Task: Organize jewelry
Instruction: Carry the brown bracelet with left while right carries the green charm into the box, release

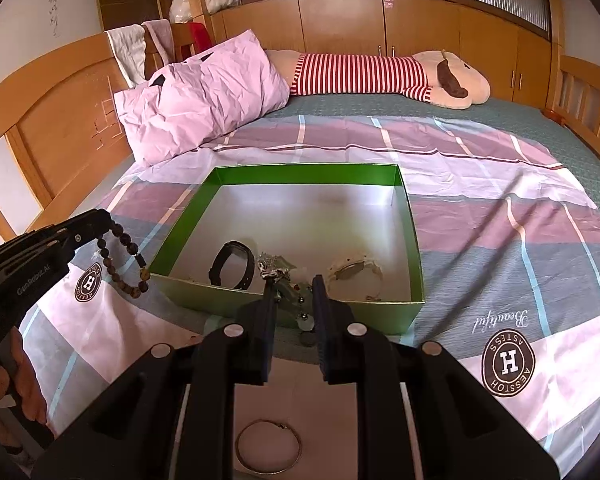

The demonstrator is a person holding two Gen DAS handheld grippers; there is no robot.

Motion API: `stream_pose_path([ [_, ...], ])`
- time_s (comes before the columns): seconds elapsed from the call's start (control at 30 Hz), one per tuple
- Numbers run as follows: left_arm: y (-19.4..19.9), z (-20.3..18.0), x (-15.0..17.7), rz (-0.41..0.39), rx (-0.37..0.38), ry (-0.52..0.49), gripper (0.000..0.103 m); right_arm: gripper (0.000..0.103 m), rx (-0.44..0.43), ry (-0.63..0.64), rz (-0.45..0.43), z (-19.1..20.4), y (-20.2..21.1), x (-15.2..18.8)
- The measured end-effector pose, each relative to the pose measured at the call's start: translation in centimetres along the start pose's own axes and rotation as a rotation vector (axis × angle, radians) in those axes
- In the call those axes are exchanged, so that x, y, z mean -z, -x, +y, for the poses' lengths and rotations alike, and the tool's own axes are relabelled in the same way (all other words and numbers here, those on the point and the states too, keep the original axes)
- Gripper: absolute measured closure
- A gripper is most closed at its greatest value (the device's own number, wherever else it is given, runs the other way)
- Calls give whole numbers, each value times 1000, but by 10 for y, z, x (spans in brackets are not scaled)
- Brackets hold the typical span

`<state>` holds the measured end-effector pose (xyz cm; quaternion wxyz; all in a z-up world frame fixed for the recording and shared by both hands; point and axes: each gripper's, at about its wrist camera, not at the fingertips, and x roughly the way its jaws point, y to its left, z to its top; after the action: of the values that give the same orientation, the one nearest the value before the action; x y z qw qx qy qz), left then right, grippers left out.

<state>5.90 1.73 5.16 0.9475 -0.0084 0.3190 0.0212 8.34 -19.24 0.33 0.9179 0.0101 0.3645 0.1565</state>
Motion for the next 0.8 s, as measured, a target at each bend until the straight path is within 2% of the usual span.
stream_pose_path([
  [0.1, -1, -4, -4, -19, -45, -39, 95, 85, 12, -13, -22, -2, 3, -8],
  [0.37, -5, -1, -17, -21, -20, -7, 95, 85, 12, -44, -68, -1, 7, -29],
  [0.5, -12, 2, -18, 4, 6, 19, 95, 85, 0, -58, -47, 0, -2, -31],
  [0.8, -19, 8, -21, 18, 2, 50, 95, 85, 11, -3, -34, 6, -7, -36],
])
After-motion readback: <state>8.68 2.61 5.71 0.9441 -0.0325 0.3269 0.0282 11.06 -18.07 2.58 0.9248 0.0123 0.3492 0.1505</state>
